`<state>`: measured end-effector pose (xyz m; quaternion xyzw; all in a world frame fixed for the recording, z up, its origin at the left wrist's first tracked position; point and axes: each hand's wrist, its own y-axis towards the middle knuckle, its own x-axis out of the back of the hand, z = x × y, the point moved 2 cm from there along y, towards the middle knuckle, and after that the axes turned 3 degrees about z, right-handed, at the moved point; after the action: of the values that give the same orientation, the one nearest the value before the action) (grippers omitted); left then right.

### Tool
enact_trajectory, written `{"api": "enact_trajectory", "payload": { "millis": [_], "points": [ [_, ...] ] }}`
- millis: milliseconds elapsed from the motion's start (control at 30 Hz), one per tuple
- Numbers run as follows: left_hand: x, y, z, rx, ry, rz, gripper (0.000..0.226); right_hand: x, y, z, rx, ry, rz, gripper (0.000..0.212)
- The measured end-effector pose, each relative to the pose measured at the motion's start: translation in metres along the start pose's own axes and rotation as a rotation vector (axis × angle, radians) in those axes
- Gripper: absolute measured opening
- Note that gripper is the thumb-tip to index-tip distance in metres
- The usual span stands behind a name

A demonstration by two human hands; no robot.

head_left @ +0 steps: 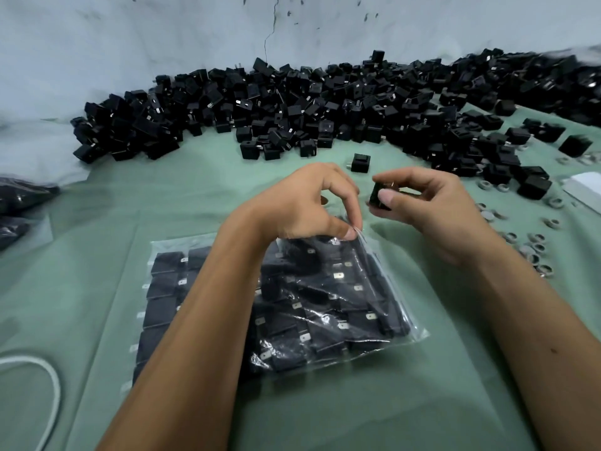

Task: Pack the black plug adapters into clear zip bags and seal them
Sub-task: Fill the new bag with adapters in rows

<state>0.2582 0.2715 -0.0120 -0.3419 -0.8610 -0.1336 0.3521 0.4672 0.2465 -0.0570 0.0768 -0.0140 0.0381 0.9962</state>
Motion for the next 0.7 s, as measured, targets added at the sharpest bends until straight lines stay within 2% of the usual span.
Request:
{"api": "enact_trajectory", "payload": {
  "millis": [100,367,433,533,700],
  "points": [
    [0.001,-0.001,-0.001,-0.014,-0.005,-0.002,0.017,0.007,0.0,0.004,0.035,-0.209,0.106,0.028],
    [0.003,-0.001,-0.008,-0.068,0.016,-0.035,0.015,-0.009,-0.005,0.002,0.001,-0.145,0.467,0.03],
    [0.003,-0.002,-0.008,-0.067,0.014,-0.038,0.015,-0.012,-0.007,0.003,0.043,-0.26,0.476,0.03],
    [0.005,-0.002,-0.007,-0.06,0.012,-0.039,0.015,-0.005,-0.006,0.002,0.053,-0.416,0.358,0.036],
    [0.004,-0.002,-0.008,-0.049,0.005,-0.046,0.015,-0.015,-0.005,0.003,0.076,-0.393,0.397,0.023]
  ]
}}
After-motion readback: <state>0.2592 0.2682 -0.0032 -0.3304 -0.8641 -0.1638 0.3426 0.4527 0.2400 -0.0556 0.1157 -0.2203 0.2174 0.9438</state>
